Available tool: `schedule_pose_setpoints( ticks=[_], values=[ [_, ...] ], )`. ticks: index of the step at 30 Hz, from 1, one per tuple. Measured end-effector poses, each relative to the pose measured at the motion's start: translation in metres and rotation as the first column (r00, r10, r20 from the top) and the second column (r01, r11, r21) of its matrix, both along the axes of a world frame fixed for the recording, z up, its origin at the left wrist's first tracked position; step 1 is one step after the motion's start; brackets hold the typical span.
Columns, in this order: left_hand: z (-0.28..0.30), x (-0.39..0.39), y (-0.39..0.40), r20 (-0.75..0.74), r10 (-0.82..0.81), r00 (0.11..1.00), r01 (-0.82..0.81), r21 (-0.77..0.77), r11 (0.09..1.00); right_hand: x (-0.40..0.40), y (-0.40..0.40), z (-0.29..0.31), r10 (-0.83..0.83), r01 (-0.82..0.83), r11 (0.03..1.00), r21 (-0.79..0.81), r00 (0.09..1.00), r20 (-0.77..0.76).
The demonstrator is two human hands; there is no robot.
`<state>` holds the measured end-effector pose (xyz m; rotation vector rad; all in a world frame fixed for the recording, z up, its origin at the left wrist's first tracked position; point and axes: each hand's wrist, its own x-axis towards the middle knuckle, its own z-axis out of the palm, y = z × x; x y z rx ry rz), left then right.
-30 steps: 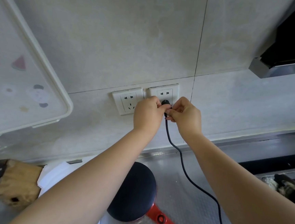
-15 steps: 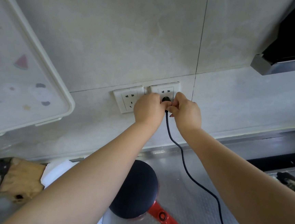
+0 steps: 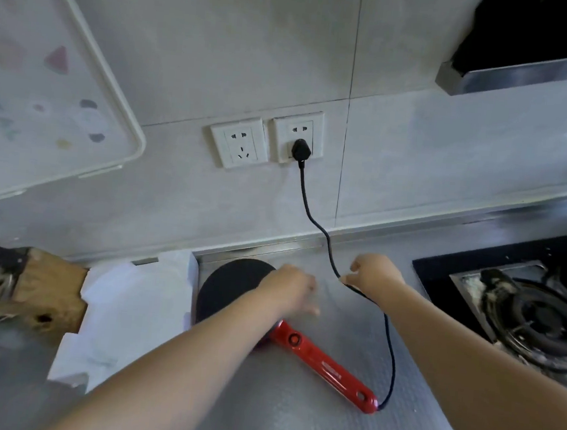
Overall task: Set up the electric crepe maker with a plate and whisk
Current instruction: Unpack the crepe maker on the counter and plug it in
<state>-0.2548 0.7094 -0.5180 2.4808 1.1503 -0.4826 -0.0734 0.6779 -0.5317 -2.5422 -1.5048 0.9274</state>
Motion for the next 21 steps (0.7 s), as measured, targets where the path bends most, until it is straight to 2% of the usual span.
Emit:
schedule_pose_setpoints(
  ticks=[3,5,7,11,16,21],
  values=[
    [-0.036,-0.008,-0.029,-0.211,-0.314,0.926,0.323,0.009,0.946,0.001,-0.023,-0.028,-0.001,0.018,0.994,-0.104,0.986,0.164],
    [-0.055,-0.009,-0.046,-0.227,-0.415,0.881,0.43,0.02,0.902,0.0,-0.032,-0.042,-0.011,0.033,0.995,-0.094,0.973,0.23],
    [-0.067,-0.008,-0.058,-0.177,-0.463,0.869,0.479,0.06,0.876,0.0,-0.032,-0.051,0.015,0.007,0.997,-0.075,0.958,0.287],
    [-0.075,-0.005,-0.06,-0.078,-0.404,0.912,0.41,0.093,0.908,0.0,-0.015,-0.052,0.128,-0.1,0.99,-0.095,0.926,0.354],
    [-0.069,0.012,-0.034,0.016,-0.267,0.964,0.263,0.129,0.956,0.001,0.023,-0.032,0.108,-0.123,0.992,0.012,0.909,0.403],
    [-0.071,0.031,-0.001,0.045,-0.139,0.989,0.129,0.175,0.976,0.003,0.068,-0.014,0.099,-0.148,0.985,0.092,0.909,0.405]
  ],
)
